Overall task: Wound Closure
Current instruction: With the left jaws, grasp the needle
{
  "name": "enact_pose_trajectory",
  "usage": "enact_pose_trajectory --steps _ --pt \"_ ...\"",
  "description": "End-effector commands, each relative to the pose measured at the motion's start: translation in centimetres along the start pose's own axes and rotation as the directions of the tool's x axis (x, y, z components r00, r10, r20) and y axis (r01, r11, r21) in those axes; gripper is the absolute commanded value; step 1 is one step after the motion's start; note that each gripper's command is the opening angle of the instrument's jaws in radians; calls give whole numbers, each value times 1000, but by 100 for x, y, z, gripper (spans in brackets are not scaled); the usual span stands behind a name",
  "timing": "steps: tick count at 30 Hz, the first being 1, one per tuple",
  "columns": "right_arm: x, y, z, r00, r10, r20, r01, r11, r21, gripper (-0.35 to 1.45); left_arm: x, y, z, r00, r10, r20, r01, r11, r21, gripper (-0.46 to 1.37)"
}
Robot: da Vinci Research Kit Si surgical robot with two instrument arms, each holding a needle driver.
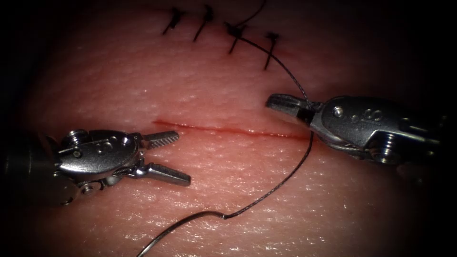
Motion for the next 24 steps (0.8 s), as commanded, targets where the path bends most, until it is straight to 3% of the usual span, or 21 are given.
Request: enact_pose_trajectory --steps 1,19,24 --pt "1 1 0 1000 -3 -1 3 1000 -6 -35 -1 1 0 1000 2 4 -2 1000 -18 40" --pt "21 23 -1 1000 -24 -7 24 1000 -19 -35 1 13 -2 999 51 11 -50 995 -85 45" --pt "22 25 -1 1000 -29 -4 29 999 -23 -35 0 22 5 995 95 5 -94 988 -124 63"
